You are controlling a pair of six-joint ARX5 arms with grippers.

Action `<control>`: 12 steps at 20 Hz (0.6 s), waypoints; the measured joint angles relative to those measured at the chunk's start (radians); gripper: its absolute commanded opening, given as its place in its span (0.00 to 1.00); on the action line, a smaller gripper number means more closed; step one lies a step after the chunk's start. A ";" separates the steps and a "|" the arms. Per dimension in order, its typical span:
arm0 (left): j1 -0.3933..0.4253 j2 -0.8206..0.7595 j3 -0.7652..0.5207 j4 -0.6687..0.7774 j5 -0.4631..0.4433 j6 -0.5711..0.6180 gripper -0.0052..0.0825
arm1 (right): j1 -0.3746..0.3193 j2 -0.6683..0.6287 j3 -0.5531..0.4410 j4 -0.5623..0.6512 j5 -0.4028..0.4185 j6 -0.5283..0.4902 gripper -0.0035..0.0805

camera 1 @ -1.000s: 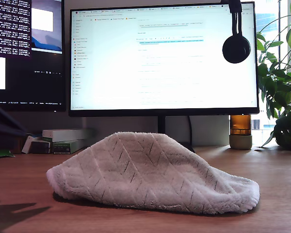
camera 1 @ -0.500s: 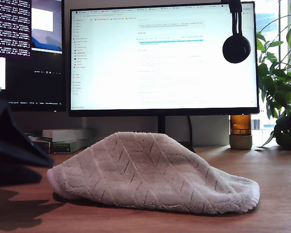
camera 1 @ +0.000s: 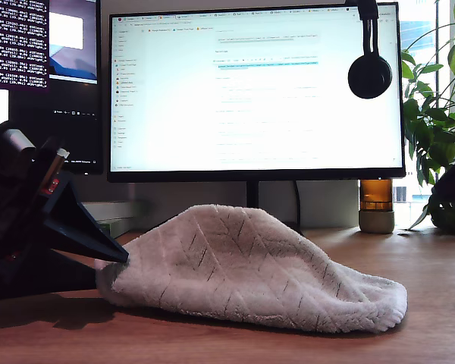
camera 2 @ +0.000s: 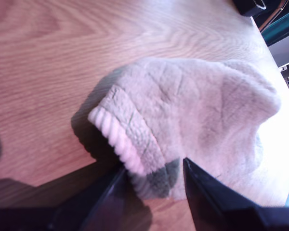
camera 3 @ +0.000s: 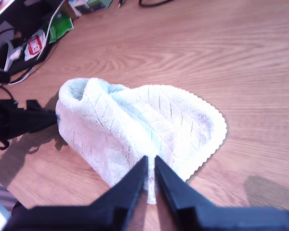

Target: Fold the tea towel to a neat square and place it to the right

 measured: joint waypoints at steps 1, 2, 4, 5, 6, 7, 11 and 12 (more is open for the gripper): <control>0.001 0.008 0.006 -0.001 0.004 0.000 0.43 | 0.001 0.008 0.000 0.000 0.000 0.000 0.13; 0.002 0.014 0.013 -0.001 0.012 0.000 0.42 | 0.005 0.016 0.000 0.000 0.000 0.000 0.13; 0.002 0.021 0.032 -0.003 0.047 0.000 0.29 | 0.006 0.029 0.000 0.000 0.000 0.000 0.13; 0.002 0.023 0.041 -0.003 0.083 0.000 0.21 | 0.006 0.033 0.000 0.001 0.000 0.000 0.13; 0.001 0.023 0.050 -0.004 0.127 -0.003 0.15 | 0.006 0.036 0.000 0.001 0.000 0.000 0.13; -0.003 0.023 0.060 -0.004 0.166 -0.007 0.09 | 0.006 0.040 0.000 0.003 0.000 0.000 0.13; -0.026 0.023 0.112 -0.009 0.257 -0.030 0.03 | 0.037 0.056 0.000 0.002 -0.023 0.000 0.21; -0.030 0.023 0.136 -0.010 0.258 -0.047 0.03 | 0.060 0.064 0.000 0.002 -0.034 0.000 0.22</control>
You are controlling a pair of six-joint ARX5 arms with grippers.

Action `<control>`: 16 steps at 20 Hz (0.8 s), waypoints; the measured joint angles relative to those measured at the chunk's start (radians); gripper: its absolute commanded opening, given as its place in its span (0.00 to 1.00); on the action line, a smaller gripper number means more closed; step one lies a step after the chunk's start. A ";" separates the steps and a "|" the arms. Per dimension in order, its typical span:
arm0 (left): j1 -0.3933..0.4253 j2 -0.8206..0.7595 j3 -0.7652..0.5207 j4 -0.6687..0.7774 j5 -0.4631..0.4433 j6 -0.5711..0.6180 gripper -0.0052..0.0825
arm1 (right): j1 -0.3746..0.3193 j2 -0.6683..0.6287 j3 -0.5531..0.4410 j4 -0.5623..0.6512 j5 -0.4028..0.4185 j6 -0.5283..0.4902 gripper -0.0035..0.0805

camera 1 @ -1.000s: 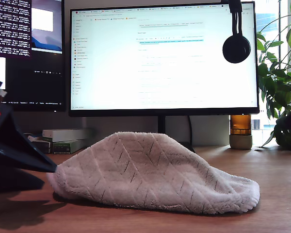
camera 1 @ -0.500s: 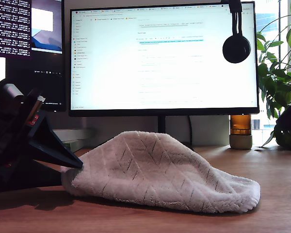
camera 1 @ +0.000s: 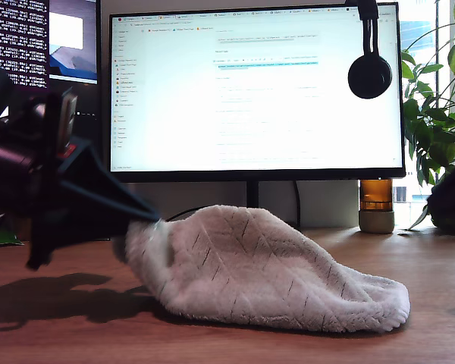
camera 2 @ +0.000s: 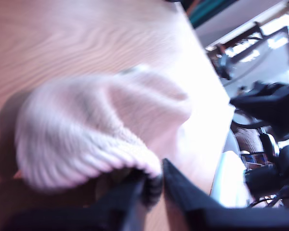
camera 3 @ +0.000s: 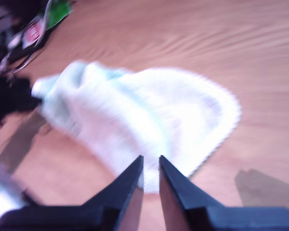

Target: Fold the tea towel to a neat square and place it to the right

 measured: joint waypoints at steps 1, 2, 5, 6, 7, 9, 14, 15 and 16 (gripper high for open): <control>-0.004 0.000 0.030 0.000 0.001 -0.008 0.03 | 0.028 0.010 0.000 0.001 -0.007 0.000 0.23; -0.009 0.000 0.065 -0.001 0.005 -0.014 0.03 | 0.063 0.021 0.000 0.005 -0.009 0.000 0.23; -0.034 0.000 0.169 0.002 -0.003 -0.027 0.03 | 0.159 0.071 0.000 0.023 -0.010 -0.001 0.25; -0.048 0.000 0.193 0.002 -0.023 -0.027 0.03 | 0.187 0.090 0.000 0.028 -0.010 -0.001 0.26; -0.060 0.000 0.210 -0.001 -0.052 -0.024 0.03 | 0.211 0.109 0.000 0.034 -0.010 -0.001 0.26; -0.073 0.000 0.229 -0.014 -0.116 0.008 0.03 | 0.247 0.137 0.000 0.050 -0.010 -0.001 0.26; -0.077 0.120 0.269 -0.011 -0.241 0.085 0.03 | 0.289 0.142 0.000 0.061 0.009 -0.024 0.26; -0.077 0.171 0.285 -0.005 -0.266 0.106 0.03 | 0.293 0.142 0.000 0.060 0.013 -0.025 0.26; -0.075 0.220 0.305 0.001 -0.280 0.111 0.03 | 0.294 0.142 0.000 0.058 0.013 -0.026 0.26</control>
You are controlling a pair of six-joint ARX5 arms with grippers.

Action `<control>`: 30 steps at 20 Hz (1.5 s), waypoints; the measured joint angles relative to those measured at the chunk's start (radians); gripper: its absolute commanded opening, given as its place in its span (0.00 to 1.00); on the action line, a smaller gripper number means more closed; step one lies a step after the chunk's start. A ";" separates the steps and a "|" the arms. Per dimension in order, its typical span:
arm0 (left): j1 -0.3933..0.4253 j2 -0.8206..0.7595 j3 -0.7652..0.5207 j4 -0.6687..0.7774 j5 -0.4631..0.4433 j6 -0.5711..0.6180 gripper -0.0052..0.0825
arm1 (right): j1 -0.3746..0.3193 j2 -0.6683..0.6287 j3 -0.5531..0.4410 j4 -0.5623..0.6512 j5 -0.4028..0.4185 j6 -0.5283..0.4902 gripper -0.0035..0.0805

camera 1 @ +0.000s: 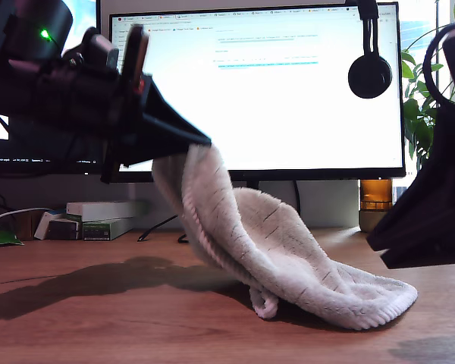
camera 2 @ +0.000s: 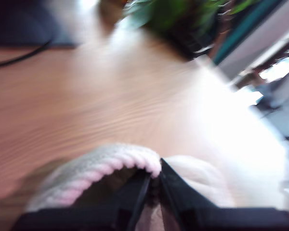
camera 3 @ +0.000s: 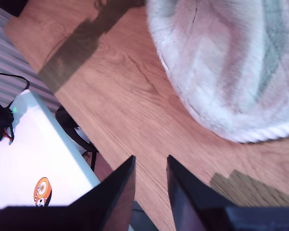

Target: Fold the tea towel to a neat square and place it to the right

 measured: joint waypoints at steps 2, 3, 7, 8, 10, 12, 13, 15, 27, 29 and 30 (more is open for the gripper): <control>0.003 0.072 0.050 -0.003 -0.001 0.000 0.03 | 0.005 0.000 0.000 -0.002 0.000 0.000 0.26; 0.003 0.090 0.080 -0.006 0.006 -0.007 0.03 | 0.005 0.000 0.000 -0.002 0.000 0.000 0.26; 0.002 0.077 0.163 0.001 0.068 -0.016 0.53 | 0.005 0.000 0.000 -0.009 0.000 0.000 0.26; 0.002 0.071 0.164 0.000 0.086 -0.018 0.60 | 0.005 0.000 0.000 -0.010 0.000 0.000 0.26; 0.002 0.069 0.164 -0.031 0.111 -0.010 0.58 | 0.005 0.000 0.000 -0.009 0.000 0.000 0.26; 0.002 0.069 0.164 -0.076 0.116 0.023 0.58 | 0.005 0.000 0.000 -0.009 0.000 0.000 0.26; 0.004 0.069 0.164 -0.093 0.121 0.041 0.58 | 0.005 0.000 0.000 -0.009 0.000 0.000 0.26; 0.022 0.069 0.164 -0.130 0.148 0.091 0.58 | 0.005 0.000 0.000 -0.010 0.000 0.000 0.26; 0.171 0.045 0.164 -0.402 0.330 0.275 0.17 | 0.005 0.000 0.000 -0.009 0.000 0.000 0.26; 0.165 0.010 0.164 -0.419 0.317 0.311 0.03 | 0.005 0.000 0.000 -0.008 0.000 0.000 0.26; 0.163 -0.010 0.164 -0.443 0.312 0.355 0.04 | 0.005 0.000 0.000 -0.009 0.000 0.000 0.26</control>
